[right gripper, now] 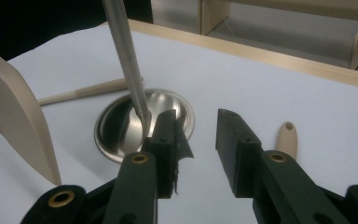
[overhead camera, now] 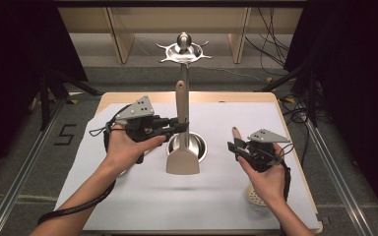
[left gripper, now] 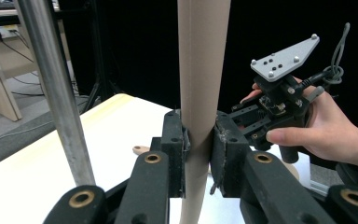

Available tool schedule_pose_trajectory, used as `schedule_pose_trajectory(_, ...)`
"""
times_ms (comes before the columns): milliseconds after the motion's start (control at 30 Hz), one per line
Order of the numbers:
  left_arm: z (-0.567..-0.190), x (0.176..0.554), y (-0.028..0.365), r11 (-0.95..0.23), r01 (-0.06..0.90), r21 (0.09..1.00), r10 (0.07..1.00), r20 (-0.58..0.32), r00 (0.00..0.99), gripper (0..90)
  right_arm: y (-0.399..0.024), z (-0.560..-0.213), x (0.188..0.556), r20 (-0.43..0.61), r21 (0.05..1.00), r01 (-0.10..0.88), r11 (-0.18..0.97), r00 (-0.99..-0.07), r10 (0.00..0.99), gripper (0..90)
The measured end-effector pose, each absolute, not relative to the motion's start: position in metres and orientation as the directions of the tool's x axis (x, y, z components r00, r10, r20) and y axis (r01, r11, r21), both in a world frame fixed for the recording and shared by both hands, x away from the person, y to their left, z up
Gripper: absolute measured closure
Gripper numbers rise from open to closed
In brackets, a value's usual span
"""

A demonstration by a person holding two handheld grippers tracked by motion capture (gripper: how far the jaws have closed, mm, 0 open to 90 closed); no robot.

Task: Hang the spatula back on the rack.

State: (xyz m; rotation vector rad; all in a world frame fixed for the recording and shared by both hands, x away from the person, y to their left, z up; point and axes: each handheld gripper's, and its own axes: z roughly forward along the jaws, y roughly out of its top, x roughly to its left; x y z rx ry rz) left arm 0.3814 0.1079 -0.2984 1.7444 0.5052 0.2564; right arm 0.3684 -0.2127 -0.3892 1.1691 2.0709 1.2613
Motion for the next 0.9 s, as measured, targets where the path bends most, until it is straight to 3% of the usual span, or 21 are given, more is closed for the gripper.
schedule_pose_trajectory(67,-0.297,0.382,0.107,-0.165,0.203,0.965,0.471,-0.104,0.876,76.2,-0.21,-0.39,0.368,0.103,0.865,0.463,0.191,-0.537,0.837,69.3)
schedule_pose_trajectory(233,-0.293,0.383,0.104,-0.165,0.212,0.963,0.479,-0.11,0.871,76.2,-0.21,-0.389,0.369,0.066,0.864,0.449,0.227,-0.549,0.833,69.3)
schedule_pose_trajectory(267,-0.292,0.383,0.104,-0.166,0.214,0.963,0.482,-0.11,0.869,76.2,-0.207,-0.389,0.367,0.098,0.857,0.476,0.198,-0.528,0.843,69.3)
schedule_pose_trajectory(333,-0.289,0.384,0.102,-0.168,0.218,0.961,0.489,-0.111,0.865,76.2,-0.208,-0.389,0.371,0.06,0.871,0.434,0.23,-0.559,0.827,69.3)
schedule_pose_trajectory(900,-0.274,0.392,0.09,-0.163,0.244,0.956,0.51,-0.13,0.85,76.2,-0.207,-0.385,0.367,0.084,0.861,0.462,0.212,-0.54,0.838,69.4)
